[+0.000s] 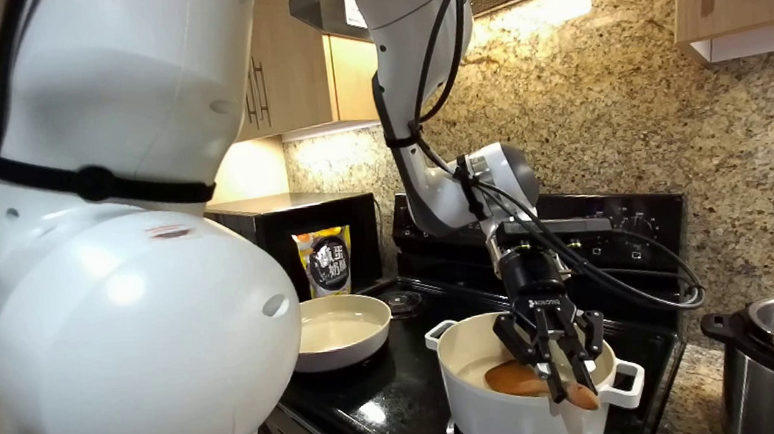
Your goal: Mix the things in the pot with the wooden spoon
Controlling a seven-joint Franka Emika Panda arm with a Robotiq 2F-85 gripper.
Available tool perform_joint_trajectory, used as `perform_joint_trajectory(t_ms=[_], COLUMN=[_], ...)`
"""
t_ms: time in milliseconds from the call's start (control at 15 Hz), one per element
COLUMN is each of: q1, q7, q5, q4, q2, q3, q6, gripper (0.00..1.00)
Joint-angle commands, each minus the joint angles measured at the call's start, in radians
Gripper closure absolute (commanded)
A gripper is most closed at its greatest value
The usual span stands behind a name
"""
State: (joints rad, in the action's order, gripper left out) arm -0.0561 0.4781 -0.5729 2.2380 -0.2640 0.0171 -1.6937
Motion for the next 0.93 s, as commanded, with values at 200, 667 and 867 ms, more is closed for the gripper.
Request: perform_joint_trajectory(t_ms=[200,667,867], q1=[-0.007,-0.018,-0.016], q7=[0.003,-0.038,-0.064], q5=[0.023,0.062,0.073], q4=[0.009,0.073,0.112], q2=[0.009,0.114,0.175], q3=[-0.012,0.004,0.013], q6=[-0.069,-0.137,-0.18], gripper=[0.16,0.0,0.0])
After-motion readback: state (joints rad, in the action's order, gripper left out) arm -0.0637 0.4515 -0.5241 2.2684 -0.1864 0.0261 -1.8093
